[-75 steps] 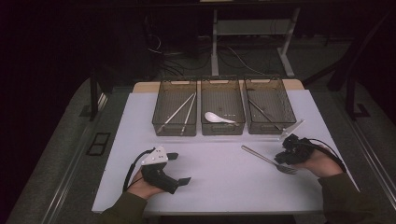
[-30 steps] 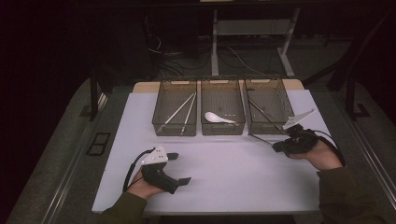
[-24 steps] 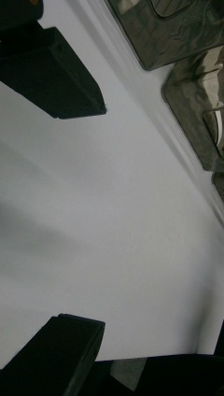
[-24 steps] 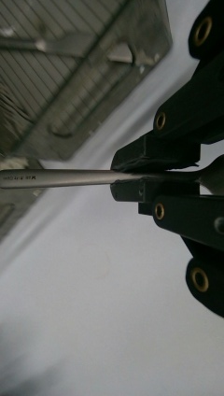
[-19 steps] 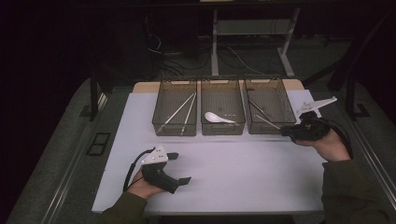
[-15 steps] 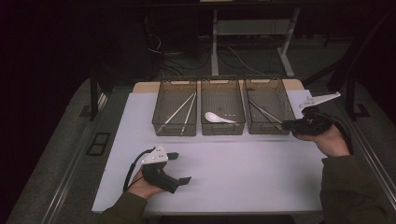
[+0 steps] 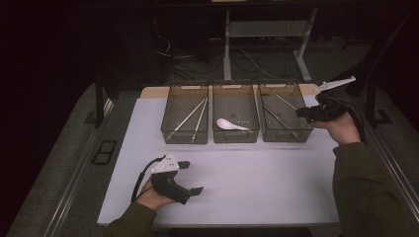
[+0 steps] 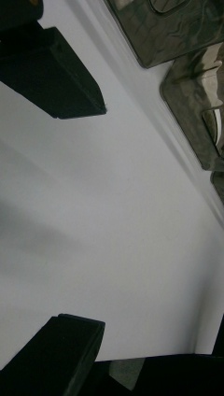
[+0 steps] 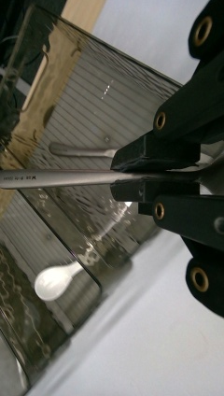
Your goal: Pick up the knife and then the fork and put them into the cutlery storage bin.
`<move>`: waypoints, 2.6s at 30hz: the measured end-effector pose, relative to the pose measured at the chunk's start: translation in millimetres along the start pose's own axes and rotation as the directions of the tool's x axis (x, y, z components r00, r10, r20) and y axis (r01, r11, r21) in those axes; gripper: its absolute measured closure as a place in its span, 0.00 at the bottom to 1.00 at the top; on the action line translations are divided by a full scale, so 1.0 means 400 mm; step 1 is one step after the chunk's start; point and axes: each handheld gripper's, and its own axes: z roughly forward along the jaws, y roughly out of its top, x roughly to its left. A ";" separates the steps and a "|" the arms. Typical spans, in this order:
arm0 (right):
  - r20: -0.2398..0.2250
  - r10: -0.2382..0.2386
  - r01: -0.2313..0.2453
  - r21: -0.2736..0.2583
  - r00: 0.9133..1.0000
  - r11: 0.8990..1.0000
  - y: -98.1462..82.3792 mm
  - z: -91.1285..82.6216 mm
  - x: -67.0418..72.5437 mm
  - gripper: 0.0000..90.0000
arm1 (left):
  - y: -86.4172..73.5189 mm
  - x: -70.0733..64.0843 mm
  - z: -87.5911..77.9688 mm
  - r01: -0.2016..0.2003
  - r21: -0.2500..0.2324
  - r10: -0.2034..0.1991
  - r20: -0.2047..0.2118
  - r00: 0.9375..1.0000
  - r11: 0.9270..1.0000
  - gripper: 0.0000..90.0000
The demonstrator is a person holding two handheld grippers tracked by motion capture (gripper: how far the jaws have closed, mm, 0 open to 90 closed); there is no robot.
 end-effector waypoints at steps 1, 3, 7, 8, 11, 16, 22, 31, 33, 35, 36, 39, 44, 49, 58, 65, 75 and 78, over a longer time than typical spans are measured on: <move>0.005 0.003 -0.003 -0.001 1.000 1.000 0.006 0.005 -0.003 0.93 | 0.000 0.000 0.000 0.000 -0.001 0.000 0.000 1.000 1.000 0.00; 0.015 0.003 -0.003 0.006 1.000 1.000 0.019 0.015 -0.008 0.93 | 0.000 0.000 0.000 -0.002 -0.002 0.002 0.001 1.000 1.000 0.00; 0.036 -0.002 0.001 0.022 0.999 1.000 0.036 0.045 -0.017 0.93 | 0.000 0.000 -0.001 -0.001 -0.002 0.001 0.003 1.000 1.000 0.00; 0.041 0.003 -0.004 0.026 0.999 1.000 0.038 0.052 -0.019 0.93 | 0.000 0.000 -0.001 -0.003 -0.004 0.003 0.004 1.000 1.000 0.00; 0.050 0.010 -0.011 0.038 0.999 0.999 0.041 0.078 -0.027 0.93 | -0.001 0.000 -0.001 -0.002 -0.003 0.002 0.006 1.000 1.000 0.00; 0.054 0.026 -0.030 0.076 0.998 0.997 0.035 0.127 -0.040 0.93 | 0.000 0.000 0.000 -0.004 -0.001 0.004 0.010 1.000 1.000 0.00; 0.064 0.037 -0.045 0.131 0.997 0.990 0.025 0.176 -0.051 0.93 | -0.001 0.000 0.000 -0.002 -0.004 0.002 0.014 1.000 1.000 0.00; 0.080 0.033 -0.048 0.204 0.996 0.978 0.016 0.233 -0.052 0.93 | -0.001 0.000 0.000 -0.002 -0.004 0.002 0.017 1.000 1.000 0.00; 0.083 0.035 -0.052 0.221 0.996 0.974 0.012 0.244 -0.053 0.93 | -0.001 -0.001 0.000 -0.003 -0.003 0.003 0.017 1.000 1.000 0.00; 0.090 0.036 -0.056 0.235 0.995 0.970 0.010 0.252 -0.054 0.93 | -0.001 -0.001 0.000 -0.002 -0.004 0.002 0.018 1.000 1.000 0.00; 0.090 0.034 -0.055 0.244 0.995 0.968 0.009 0.257 -0.055 0.93 | -0.001 -0.001 0.000 -0.002 -0.004 0.003 0.018 1.000 1.000 0.00; 0.095 0.031 -0.055 0.264 0.995 0.963 0.008 0.266 -0.056 0.93 | -0.001 -0.001 0.000 -0.002 -0.004 0.002 0.018 1.000 1.000 0.00; 0.097 0.024 -0.052 0.294 0.995 0.954 0.003 0.277 -0.057 0.93 | -0.001 -0.001 0.001 -0.006 -0.004 0.006 0.019 1.000 1.000 0.00; 0.097 0.016 -0.046 0.310 0.995 0.950 0.001 0.282 -0.055 0.92 | -0.001 -0.001 0.001 -0.008 -0.003 0.008 0.020 1.000 1.000 0.00; 0.088 0.042 -0.064 0.268 0.995 0.961 0.004 0.267 -0.058 0.77 | -0.001 -0.002 0.001 -0.009 -0.002 0.009 0.020 1.000 1.000 0.00; 0.059 0.058 -0.068 0.194 0.997 0.979 0.013 0.224 -0.047 0.62 | -0.001 -0.002 0.001 -0.011 0.002 0.011 0.020 1.000 1.000 0.00; 0.011 0.051 -0.051 0.079 0.999 0.996 0.009 0.153 -0.020 0.49 | -0.001 -0.005 0.001 -0.011 0.002 0.011 0.017 1.000 1.000 0.00; 0.005 0.056 -0.056 0.037 0.998 0.998 0.002 0.133 -0.013 0.46 | -0.001 -0.005 0.000 -0.011 0.002 0.011 0.015 1.000 1.000 0.00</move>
